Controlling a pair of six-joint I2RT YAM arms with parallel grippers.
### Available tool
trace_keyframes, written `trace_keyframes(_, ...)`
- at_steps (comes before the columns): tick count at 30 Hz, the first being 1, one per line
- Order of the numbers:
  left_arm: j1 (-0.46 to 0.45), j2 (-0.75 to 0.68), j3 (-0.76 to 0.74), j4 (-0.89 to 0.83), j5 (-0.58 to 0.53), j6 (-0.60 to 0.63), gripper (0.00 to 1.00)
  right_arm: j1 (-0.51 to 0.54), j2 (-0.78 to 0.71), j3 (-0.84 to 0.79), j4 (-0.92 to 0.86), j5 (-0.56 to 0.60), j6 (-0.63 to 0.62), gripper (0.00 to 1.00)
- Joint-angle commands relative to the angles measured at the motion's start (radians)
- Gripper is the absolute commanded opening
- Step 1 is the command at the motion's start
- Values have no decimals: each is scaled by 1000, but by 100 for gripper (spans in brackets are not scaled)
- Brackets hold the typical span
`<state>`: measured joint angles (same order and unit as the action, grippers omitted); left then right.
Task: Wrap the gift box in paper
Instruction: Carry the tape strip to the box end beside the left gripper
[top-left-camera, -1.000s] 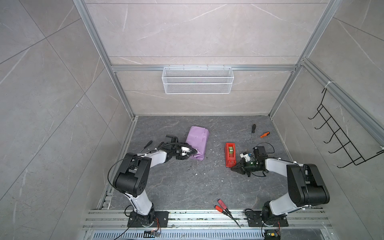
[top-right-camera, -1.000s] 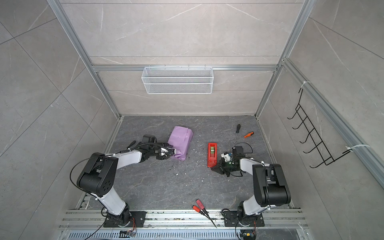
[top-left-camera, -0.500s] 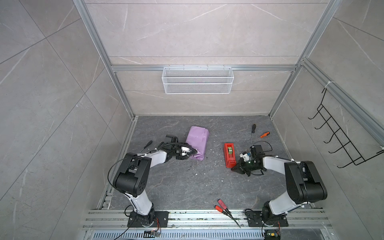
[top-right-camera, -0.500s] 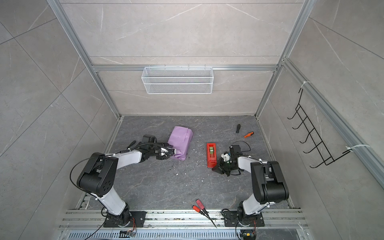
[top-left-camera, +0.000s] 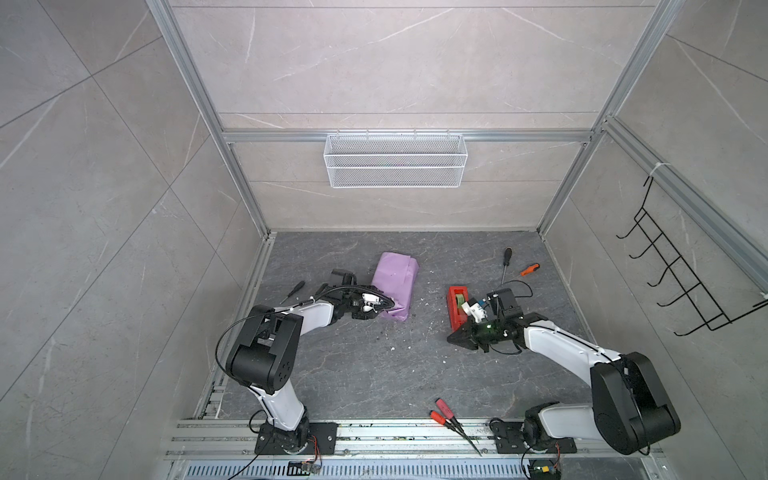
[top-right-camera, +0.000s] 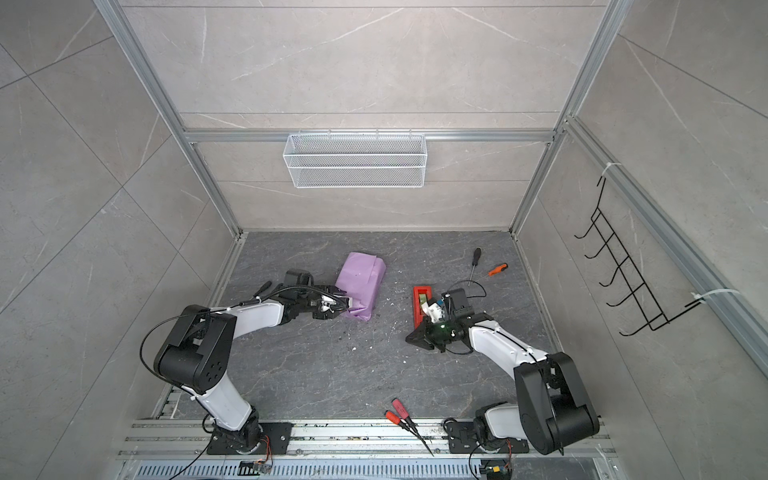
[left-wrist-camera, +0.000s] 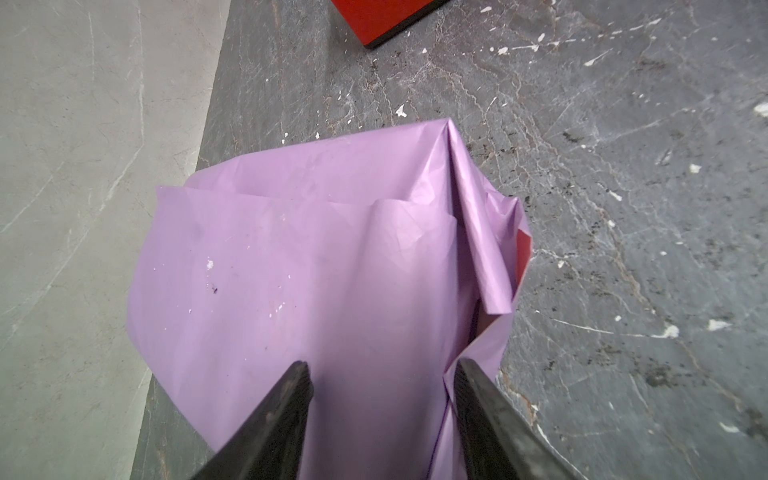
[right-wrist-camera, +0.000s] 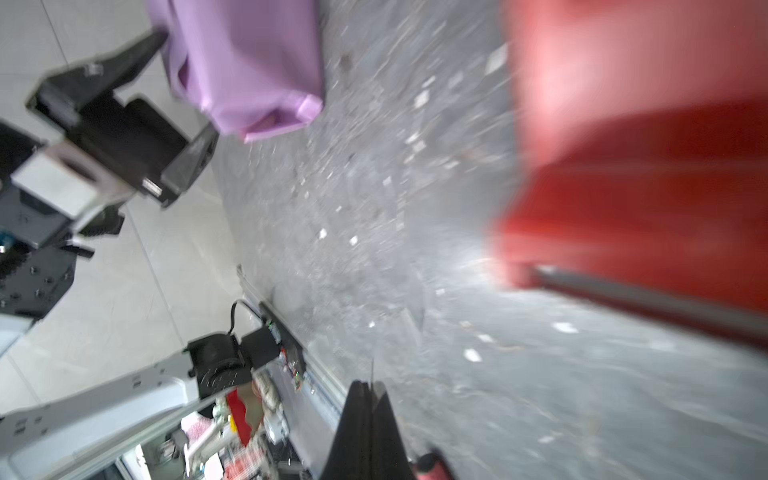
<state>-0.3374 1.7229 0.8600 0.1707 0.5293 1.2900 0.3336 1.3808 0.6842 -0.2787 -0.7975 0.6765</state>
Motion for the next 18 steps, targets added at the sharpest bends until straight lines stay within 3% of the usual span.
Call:
trace_keyframes(1,5,55,-24,-137,-64,-34,58,101,69,123,152,-11,120,0)
trace_keyframes(6,6,60,-24,-129,-67,-33,58,209,215,238,400,84,283,0)
trace_keyframes(11,7,56,-21,-133,-64,-34,58,260,381,334,533,157,383,0)
trace_keyframes(18,6,55,-23,-131,-61,-35,58,327,499,472,527,192,431,0)
